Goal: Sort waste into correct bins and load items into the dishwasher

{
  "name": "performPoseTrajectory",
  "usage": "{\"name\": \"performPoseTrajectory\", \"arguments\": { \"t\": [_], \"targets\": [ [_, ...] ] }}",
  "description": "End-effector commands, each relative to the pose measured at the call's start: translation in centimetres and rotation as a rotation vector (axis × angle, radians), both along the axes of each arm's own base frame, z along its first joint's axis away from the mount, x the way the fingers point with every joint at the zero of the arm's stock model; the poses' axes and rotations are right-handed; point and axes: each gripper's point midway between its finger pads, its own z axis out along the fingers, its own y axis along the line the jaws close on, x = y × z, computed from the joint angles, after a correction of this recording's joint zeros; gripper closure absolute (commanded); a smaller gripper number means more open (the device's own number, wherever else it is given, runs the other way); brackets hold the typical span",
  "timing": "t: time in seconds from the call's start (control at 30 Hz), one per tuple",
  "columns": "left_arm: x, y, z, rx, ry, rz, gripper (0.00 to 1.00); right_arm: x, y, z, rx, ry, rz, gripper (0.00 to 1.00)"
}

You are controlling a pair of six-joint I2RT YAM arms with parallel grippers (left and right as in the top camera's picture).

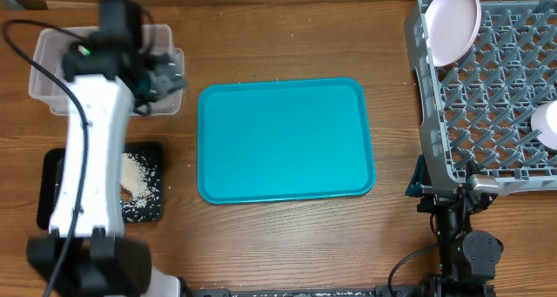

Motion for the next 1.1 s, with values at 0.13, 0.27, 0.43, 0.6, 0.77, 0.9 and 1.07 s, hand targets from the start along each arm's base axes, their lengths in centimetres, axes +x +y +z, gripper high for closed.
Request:
{"name": "performPoseTrajectory", "arguments": {
  "t": [0.13, 0.27, 0.43, 0.6, 0.77, 0.9, 1.07],
  "targets": [
    [-3.4, -2.3, -3.5, 0.041, -0.138, -0.156, 0.0, 0.0, 0.0, -0.2, 0.004, -0.004, 0.001, 0.0],
    [-5.7, -2.1, -6.5, 0.04, -0.194, -0.154, 0.0, 0.0, 0.0, -0.2, 0.004, -0.004, 0.001, 0.0],
    [-7.1, -2.9, -8.0, 0.0, -0.356, -0.179, 0.0, 0.0, 0.0, -0.2, 0.004, -0.004, 0.001, 0.0],
    [-8.5, -4.1, -7.7, -0.053, -0.575, -0.227, 0.0, 0.0, 0.0, -0.2, 0.004, -0.004, 0.001, 0.0],
    [-10.8, -4.1, -7.8, -0.057, -0.735, -0.24, 0.0, 0.0, 0.0, -0.2, 0.004, -0.004, 0.001, 0.0],
    [-11.8, -4.1, -8.6, -0.043, -0.783, -0.251, 0.0, 0.0, 0.0, -0.2, 0.004, -0.004, 0.001, 0.0],
    [-12.5, -4.0, -9.3, -0.038, -0.83, -0.249, 0.0, 0.0, 0.0, -0.2, 0.004, -0.004, 0.001, 0.0]
  ]
}}
